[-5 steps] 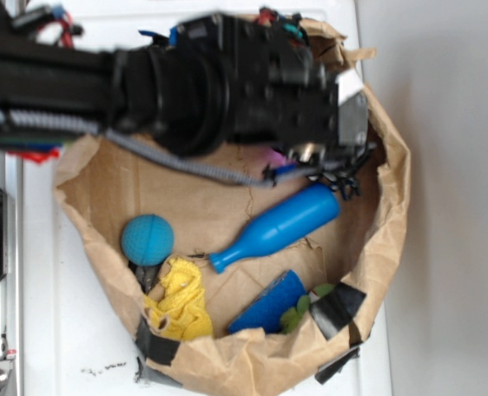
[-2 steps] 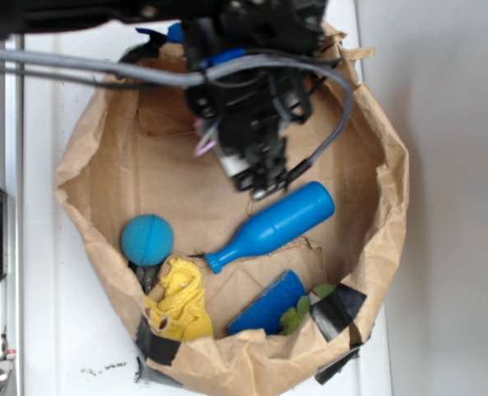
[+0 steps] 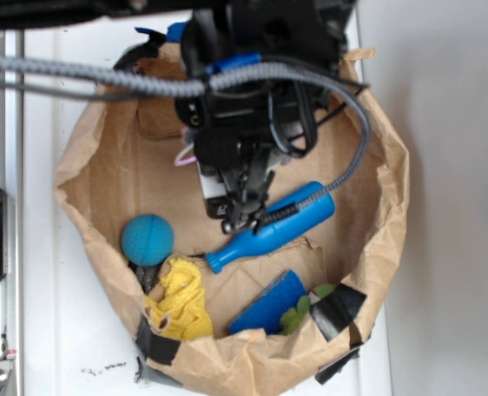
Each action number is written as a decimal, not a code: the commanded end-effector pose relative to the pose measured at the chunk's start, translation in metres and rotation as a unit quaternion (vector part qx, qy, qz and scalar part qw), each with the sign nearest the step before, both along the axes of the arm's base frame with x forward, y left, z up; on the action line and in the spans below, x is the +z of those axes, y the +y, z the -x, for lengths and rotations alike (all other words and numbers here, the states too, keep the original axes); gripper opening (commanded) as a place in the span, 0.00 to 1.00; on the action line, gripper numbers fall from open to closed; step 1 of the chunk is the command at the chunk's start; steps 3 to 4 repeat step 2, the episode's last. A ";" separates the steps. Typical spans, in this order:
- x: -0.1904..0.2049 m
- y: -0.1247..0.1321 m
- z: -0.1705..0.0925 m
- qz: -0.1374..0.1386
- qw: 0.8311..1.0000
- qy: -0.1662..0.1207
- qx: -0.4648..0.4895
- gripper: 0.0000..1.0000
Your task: Grab the gray animal.
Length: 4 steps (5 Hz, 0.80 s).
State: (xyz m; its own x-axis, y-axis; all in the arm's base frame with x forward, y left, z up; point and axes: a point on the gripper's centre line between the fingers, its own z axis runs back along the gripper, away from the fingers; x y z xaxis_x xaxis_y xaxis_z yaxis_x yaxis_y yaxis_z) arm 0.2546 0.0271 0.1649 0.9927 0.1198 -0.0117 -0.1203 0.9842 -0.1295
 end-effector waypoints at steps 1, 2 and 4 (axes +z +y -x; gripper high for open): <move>0.029 0.000 -0.008 -0.012 0.996 -0.063 -0.056 0.00; 0.028 0.000 -0.011 -0.018 0.996 -0.064 -0.051 0.00; 0.028 0.000 -0.011 -0.018 0.996 -0.064 -0.051 0.00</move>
